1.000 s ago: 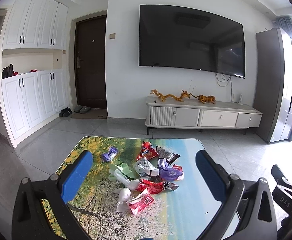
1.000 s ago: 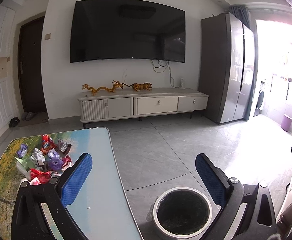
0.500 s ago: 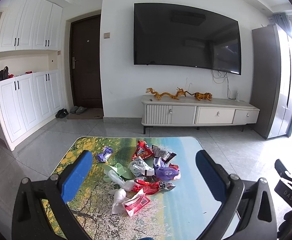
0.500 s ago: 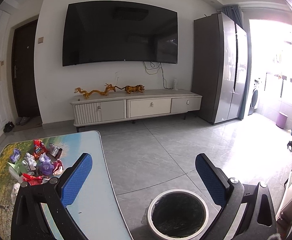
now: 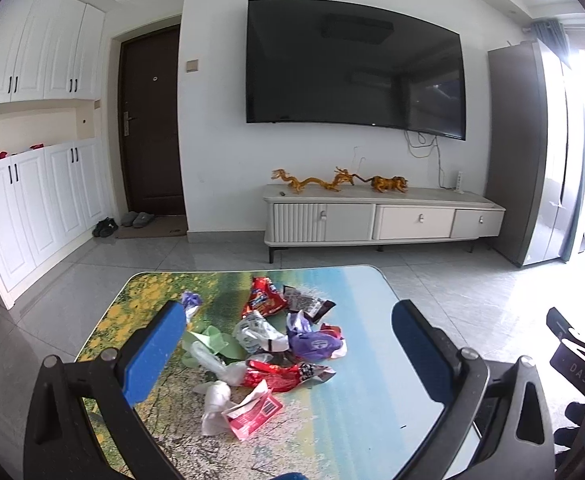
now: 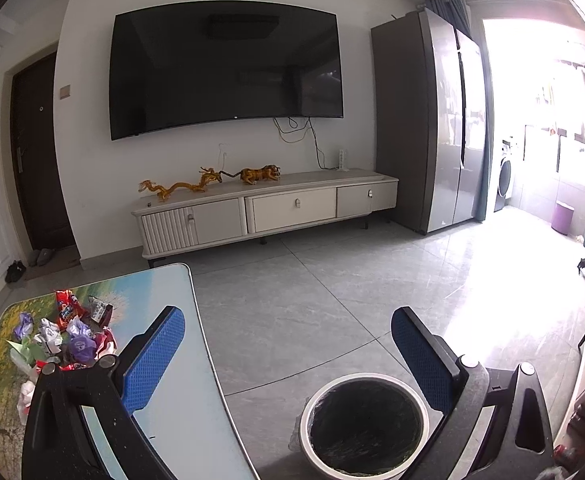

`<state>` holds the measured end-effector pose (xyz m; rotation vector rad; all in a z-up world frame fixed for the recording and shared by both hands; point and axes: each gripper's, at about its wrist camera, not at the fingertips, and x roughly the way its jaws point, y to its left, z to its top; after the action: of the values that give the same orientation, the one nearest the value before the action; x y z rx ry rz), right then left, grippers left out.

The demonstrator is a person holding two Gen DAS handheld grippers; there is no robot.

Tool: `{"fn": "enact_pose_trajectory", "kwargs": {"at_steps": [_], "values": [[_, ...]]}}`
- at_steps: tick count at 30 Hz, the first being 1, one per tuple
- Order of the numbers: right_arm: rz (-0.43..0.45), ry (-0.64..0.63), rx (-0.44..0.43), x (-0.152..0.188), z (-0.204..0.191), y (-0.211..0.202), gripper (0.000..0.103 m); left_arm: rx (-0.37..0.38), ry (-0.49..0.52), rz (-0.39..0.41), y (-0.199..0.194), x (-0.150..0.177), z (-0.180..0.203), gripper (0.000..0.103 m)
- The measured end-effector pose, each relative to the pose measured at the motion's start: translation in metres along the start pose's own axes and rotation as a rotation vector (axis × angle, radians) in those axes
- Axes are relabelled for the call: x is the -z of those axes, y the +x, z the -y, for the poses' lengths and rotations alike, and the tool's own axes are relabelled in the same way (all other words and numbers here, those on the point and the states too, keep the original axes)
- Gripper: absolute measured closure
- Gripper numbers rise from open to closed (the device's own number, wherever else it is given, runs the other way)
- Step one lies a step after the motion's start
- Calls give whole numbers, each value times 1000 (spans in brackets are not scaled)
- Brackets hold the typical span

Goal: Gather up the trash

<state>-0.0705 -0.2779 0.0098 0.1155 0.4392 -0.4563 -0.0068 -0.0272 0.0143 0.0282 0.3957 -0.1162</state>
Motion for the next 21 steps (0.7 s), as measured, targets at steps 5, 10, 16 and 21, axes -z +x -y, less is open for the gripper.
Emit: {"fn": "enact_pose_trajectory", "kwargs": {"at_steps": [5, 10, 16, 21], "values": [[-29, -11, 9, 4, 1, 10, 0, 35, -7, -24, 8, 2, 5, 0], [-61, -19, 1, 11, -2, 17, 0, 76, -28, -86, 22, 7, 3, 0], [-92, 2, -22, 13, -6, 26, 0, 122, -5, -145, 36, 25, 10, 0], [-116, -17, -32, 14, -14, 32, 0, 214, 70, -177, 36, 42, 21, 0]]}}
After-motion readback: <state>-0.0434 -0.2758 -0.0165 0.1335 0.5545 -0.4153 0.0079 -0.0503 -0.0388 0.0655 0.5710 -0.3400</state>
